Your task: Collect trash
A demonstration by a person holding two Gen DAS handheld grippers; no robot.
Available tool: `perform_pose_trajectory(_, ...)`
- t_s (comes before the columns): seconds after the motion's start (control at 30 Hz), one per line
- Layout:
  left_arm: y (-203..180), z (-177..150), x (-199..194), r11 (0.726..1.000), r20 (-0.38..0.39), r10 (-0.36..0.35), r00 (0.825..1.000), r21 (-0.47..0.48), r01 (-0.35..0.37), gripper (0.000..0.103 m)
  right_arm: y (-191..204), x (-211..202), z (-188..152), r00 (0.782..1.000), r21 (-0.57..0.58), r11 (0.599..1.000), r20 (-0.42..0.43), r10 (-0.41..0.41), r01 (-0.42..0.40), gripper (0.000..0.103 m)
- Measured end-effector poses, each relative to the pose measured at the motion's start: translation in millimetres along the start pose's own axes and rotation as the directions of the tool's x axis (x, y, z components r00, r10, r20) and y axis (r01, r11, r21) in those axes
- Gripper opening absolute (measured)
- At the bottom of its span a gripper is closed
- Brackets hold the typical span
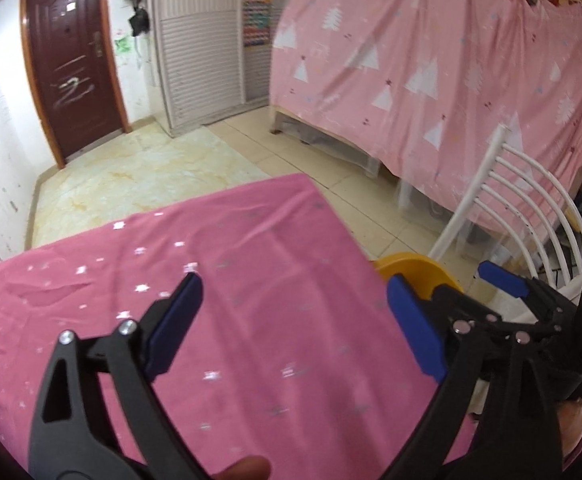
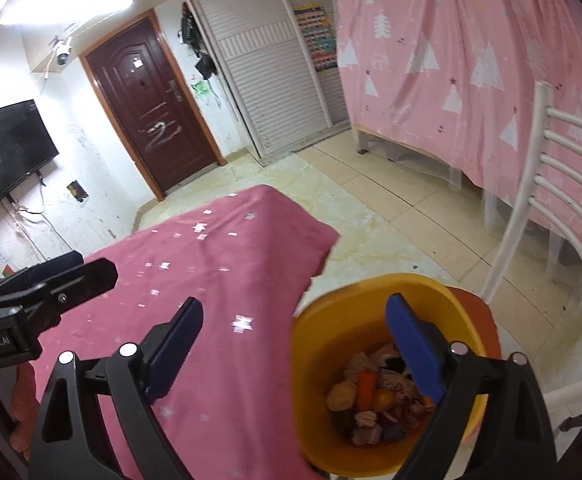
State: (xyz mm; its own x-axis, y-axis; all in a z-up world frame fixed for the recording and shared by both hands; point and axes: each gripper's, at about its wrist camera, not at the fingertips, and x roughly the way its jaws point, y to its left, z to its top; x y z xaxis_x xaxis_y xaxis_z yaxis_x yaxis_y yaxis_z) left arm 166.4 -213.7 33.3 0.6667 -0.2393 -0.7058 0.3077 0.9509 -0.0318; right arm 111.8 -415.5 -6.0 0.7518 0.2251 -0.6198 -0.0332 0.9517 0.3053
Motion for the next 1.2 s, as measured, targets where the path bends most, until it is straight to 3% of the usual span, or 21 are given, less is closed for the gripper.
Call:
perform_pose_trajectory(0.43,94.7,-40.4,-58.7,0.99,0.097,0.102,0.99,-0.106,-0.092,0.097,88.3,6.1,-6.1,0.997,-0.101,0.993,0.036,0.07,-0.066,0.091)
perform_pose_trajectory(0.67,132.5,-73.1,-70.4,0.983,0.109,0.147,0.983,-0.131,-0.132,0.097,129.3,13.1,-18.8,0.993,-0.149,0.983,0.047,0.112,-0.104,0.093)
perform_pose_trajectory(1.0,175.6,-109.2,-77.3,0.967,0.135,0.213,0.968,-0.17,-0.189,0.097,165.9,18.2,-38.0,0.988,-0.217,0.969,0.075,0.136,-0.117,0.094)
perform_pose_trajectory(1.2,193.0,-116.3,-81.9,0.961,0.141,0.207,0.968,-0.214,-0.174,0.097,179.0,14.2,-43.7,0.983,-0.257,0.959,0.103,0.15,-0.12,0.094)
